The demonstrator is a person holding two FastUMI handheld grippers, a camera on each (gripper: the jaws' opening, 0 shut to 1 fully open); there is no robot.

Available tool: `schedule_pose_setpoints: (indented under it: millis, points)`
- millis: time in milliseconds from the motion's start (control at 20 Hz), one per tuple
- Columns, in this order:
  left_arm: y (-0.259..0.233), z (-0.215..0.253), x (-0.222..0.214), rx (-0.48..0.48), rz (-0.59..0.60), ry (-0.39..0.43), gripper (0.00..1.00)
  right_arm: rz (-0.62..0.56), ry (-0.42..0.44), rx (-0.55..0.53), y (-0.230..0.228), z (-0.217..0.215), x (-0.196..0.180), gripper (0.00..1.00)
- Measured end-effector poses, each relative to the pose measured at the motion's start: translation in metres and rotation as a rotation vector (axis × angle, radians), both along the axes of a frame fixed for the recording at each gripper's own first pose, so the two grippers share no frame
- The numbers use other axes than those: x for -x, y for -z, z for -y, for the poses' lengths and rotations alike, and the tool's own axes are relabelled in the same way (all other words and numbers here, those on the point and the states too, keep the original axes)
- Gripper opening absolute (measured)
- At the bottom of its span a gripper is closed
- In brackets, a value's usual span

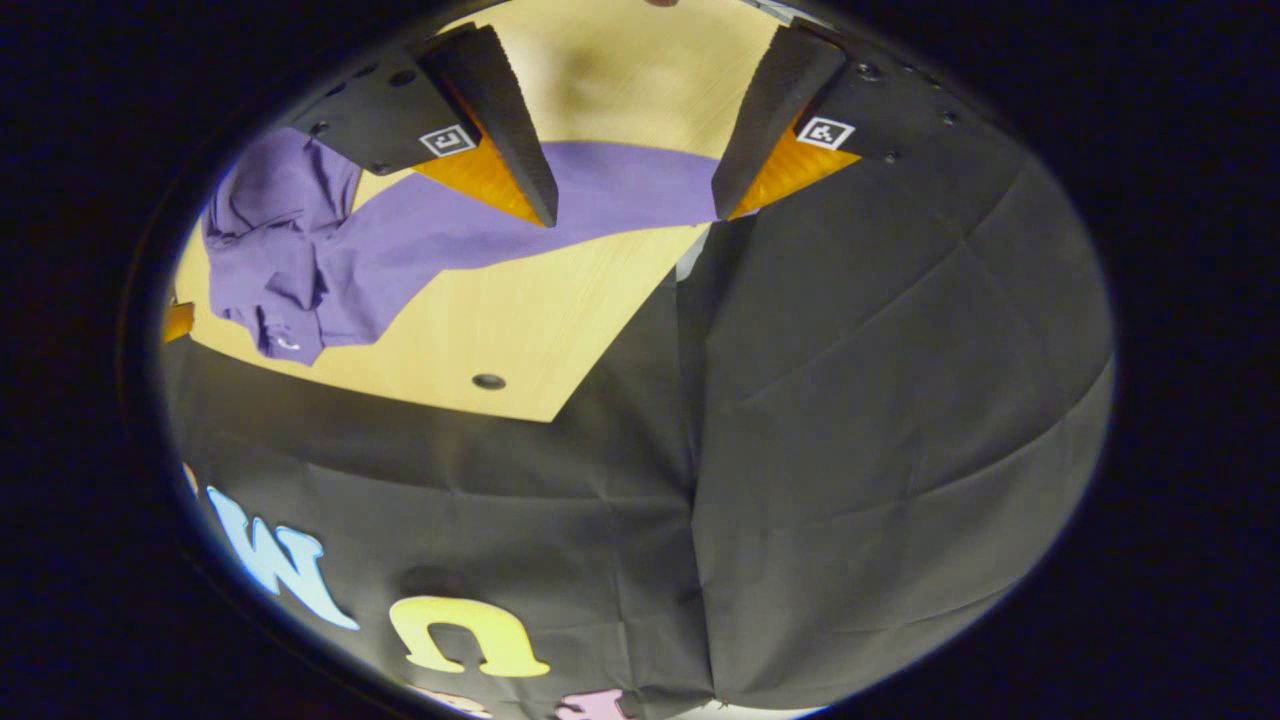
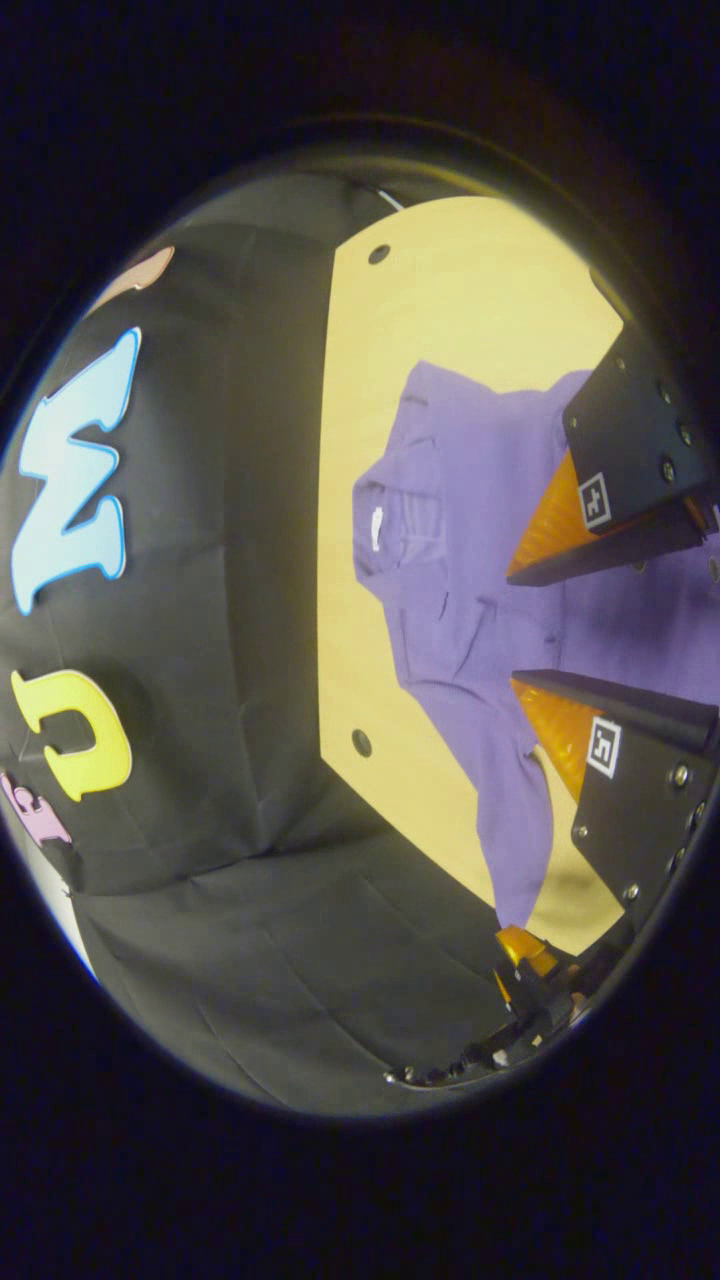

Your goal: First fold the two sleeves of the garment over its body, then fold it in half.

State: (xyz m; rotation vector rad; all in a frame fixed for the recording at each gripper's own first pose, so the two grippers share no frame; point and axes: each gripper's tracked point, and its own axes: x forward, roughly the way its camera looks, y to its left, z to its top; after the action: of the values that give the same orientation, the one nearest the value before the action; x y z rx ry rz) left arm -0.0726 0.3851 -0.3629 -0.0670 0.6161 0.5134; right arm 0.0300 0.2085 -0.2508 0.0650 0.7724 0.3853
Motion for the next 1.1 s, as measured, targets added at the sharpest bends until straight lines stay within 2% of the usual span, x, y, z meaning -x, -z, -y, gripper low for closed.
schedule_pose_setpoints:
  millis: [400,550,700,800,850,950,1000,1100]
  points:
    - [0.077,-0.013,0.0,0.056,-0.131,-0.005,1.0,-0.025,0.119,0.049,0.002,0.062,0.024,0.54]
    - [0.077,-0.01,0.001,0.093,-0.104,-0.015,0.98,-0.027,0.148,0.05,0.0,0.073,0.027,0.53]
    - [0.075,-0.009,-0.003,0.123,-0.064,-0.024,0.87,-0.027,0.154,0.046,0.0,0.075,0.031,0.53]
    - [0.08,-0.003,-0.006,0.119,-0.08,0.0,0.89,-0.028,0.149,0.045,0.0,0.074,0.034,0.53]
    - [0.082,0.003,-0.01,0.118,-0.083,0.014,0.8,-0.028,0.144,0.044,-0.001,0.073,0.035,0.53]
    - [0.081,0.01,-0.014,0.115,-0.08,0.025,0.56,-0.031,0.14,0.039,-0.002,0.073,0.037,0.53]
    - [0.08,0.014,-0.017,0.118,-0.073,0.021,0.49,-0.03,0.143,0.037,-0.002,0.075,0.038,0.53]
    - [0.08,0.015,-0.017,0.114,-0.069,-0.001,0.22,-0.029,0.147,0.039,-0.002,0.078,0.039,0.53]
